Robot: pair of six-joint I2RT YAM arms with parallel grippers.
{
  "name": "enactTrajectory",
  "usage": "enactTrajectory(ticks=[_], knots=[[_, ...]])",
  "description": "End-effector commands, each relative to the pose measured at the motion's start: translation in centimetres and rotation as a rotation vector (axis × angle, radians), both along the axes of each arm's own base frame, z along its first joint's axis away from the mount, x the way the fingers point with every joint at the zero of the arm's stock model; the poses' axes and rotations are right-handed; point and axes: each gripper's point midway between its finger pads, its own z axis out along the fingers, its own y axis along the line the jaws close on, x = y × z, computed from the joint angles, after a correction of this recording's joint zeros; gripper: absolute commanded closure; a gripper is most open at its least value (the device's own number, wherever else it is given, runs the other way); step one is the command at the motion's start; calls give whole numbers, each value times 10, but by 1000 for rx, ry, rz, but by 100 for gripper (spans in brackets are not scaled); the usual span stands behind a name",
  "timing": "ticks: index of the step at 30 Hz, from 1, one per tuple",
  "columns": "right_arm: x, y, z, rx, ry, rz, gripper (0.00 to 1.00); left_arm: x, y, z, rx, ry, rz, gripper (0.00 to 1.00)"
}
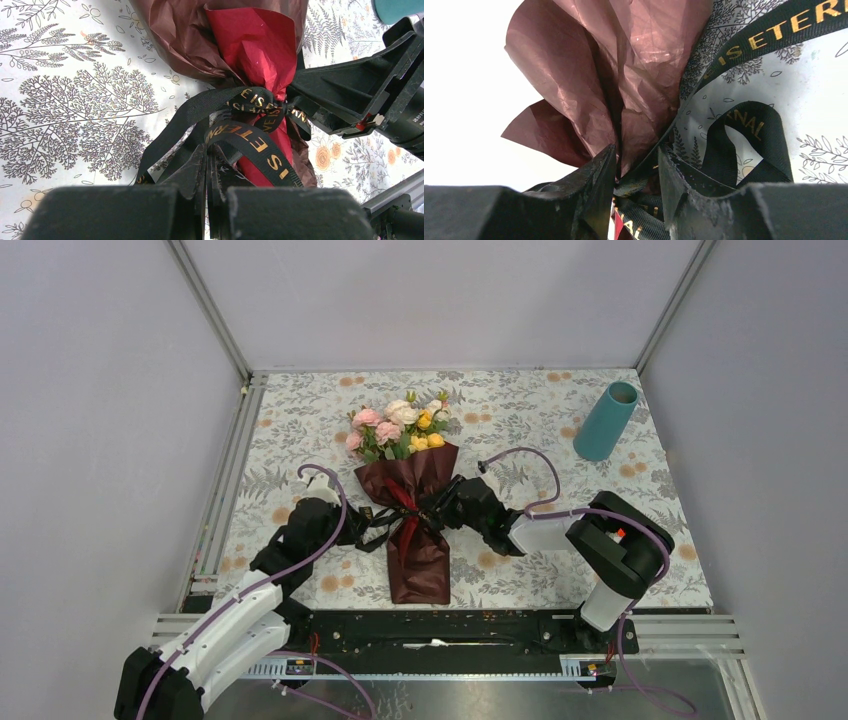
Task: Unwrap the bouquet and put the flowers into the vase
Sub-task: Untie the ribbon from the wrapping paper.
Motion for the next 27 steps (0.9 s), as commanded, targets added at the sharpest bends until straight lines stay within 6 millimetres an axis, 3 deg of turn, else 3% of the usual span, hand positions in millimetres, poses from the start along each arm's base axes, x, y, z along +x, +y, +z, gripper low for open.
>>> enactTrajectory(ticks=[1,6,12,15,24,27], knots=[[20,-6,15,-12,-65,-55,57,8,-5,27,-34,-74,-15,100],[24,-12,18,-16,-79,-69,62,7,-4,27,-31,-75,-12,100],[26,-10,22,-6,-95,-64,83,7,-3,27,-33,-73,-11,100],[25,-10,25,0,-99,-62,87,6,-3,27,-34,-73,-11,100],[21,-22,42,-4,-131,-79,89,6,-3,28,-37,-78,-8,100],[19,-25,46,-5,-136,-80,84,6,-3,29,-42,-80,-8,100]])
